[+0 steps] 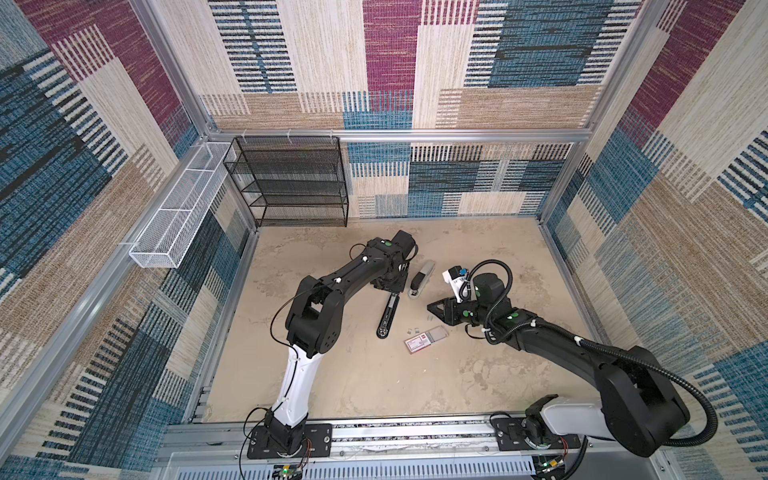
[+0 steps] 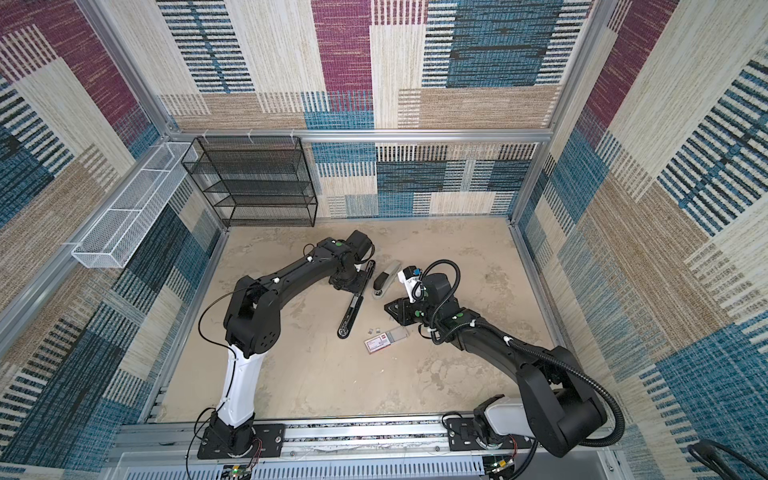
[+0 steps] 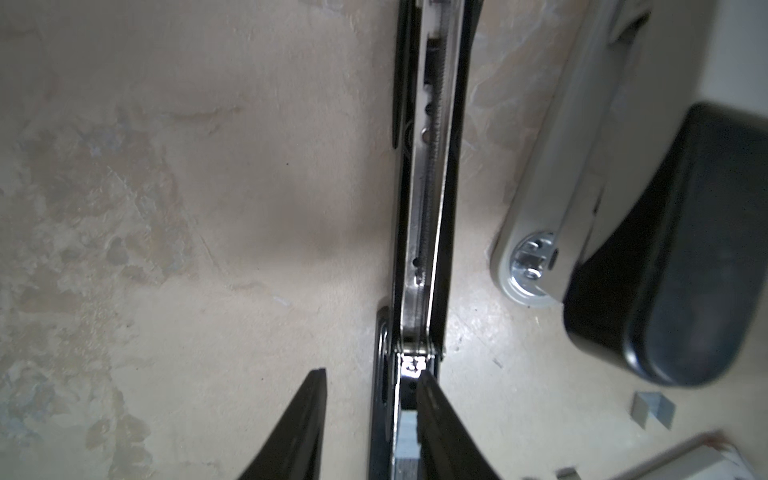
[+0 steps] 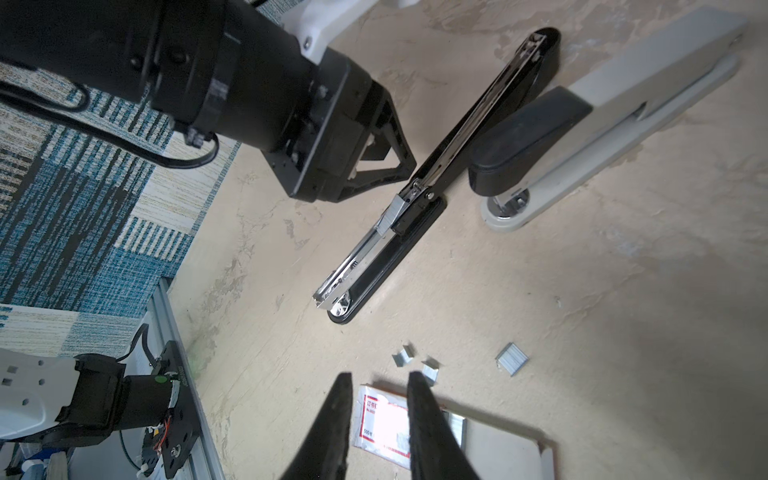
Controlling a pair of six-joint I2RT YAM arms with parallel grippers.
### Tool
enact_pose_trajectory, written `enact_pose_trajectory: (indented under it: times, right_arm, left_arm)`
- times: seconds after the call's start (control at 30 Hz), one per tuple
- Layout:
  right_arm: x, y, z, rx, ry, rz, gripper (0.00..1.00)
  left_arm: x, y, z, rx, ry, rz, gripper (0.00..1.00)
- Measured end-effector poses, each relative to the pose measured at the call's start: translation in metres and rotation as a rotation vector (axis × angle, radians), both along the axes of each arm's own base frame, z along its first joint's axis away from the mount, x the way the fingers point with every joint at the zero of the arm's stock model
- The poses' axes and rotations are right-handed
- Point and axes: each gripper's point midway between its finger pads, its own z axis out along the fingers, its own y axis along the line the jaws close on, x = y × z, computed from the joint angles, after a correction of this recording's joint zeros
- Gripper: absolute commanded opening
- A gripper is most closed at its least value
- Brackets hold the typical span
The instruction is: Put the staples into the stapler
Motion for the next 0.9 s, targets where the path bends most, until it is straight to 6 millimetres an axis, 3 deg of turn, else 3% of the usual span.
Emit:
enact_pose_trajectory:
  times: [0.2, 0.9]
  right_arm:
    - [0.001, 0.0, -0.001, -0.002, 0.004, 0.0, 0.27]
    - [0.001, 0.0, 0.001, 0.001, -0.002, 0.0, 0.27]
  left_arm:
    - [0.0, 0.001, -0.006, 0.007, 0.009, 0.0, 0.37]
    - [-0.044, 0.013, -0.021, 0.033, 0.086, -0.028, 0.34]
